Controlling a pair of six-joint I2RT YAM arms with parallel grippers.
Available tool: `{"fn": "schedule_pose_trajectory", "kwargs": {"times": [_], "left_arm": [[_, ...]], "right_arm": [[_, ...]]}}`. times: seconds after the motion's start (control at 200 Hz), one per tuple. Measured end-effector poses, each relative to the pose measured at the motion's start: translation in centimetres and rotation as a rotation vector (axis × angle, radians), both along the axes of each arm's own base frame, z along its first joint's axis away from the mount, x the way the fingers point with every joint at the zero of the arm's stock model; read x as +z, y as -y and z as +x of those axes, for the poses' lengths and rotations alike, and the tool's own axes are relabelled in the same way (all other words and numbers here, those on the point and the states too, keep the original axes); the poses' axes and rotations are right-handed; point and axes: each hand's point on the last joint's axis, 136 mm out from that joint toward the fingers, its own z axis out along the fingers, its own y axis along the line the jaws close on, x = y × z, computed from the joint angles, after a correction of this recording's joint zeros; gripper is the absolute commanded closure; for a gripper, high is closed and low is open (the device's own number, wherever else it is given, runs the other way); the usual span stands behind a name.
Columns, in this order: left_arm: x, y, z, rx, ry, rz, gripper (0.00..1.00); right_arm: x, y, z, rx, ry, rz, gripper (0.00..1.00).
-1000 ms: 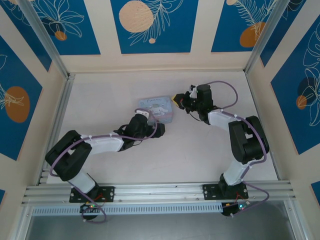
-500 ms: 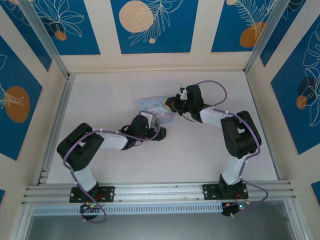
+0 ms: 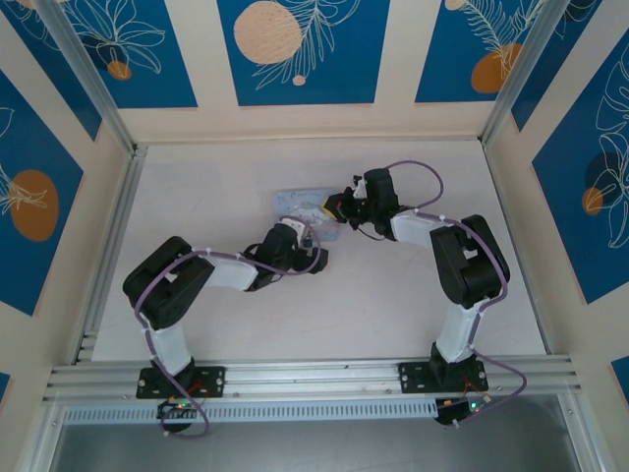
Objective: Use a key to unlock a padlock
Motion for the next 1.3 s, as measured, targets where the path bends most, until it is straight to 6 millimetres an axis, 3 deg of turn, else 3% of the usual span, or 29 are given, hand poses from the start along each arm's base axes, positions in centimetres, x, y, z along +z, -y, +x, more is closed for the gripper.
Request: {"fn": "schedule_pose_trajectory", "kwargs": {"times": [0.445, 0.85, 1.295], "left_arm": [[0.3, 2.3, 2.3, 0.034, 0.046, -0.032, 0.00], [1.7, 4.6, 2.6, 0.046, 0.004, -0.248, 0.00], [2.9, 5.1, 2.5, 0.067, -0.041, -0.430, 0.00]], "right_arm": [[-0.1, -0.5, 0.1, 0.000, 0.002, -0.009, 1.00], [-0.2, -0.7, 0.2, 0.002, 0.004, -0.015, 1.00], [-0.3, -0.7, 0.3, 0.002, 0.006, -0.021, 1.00]]}}
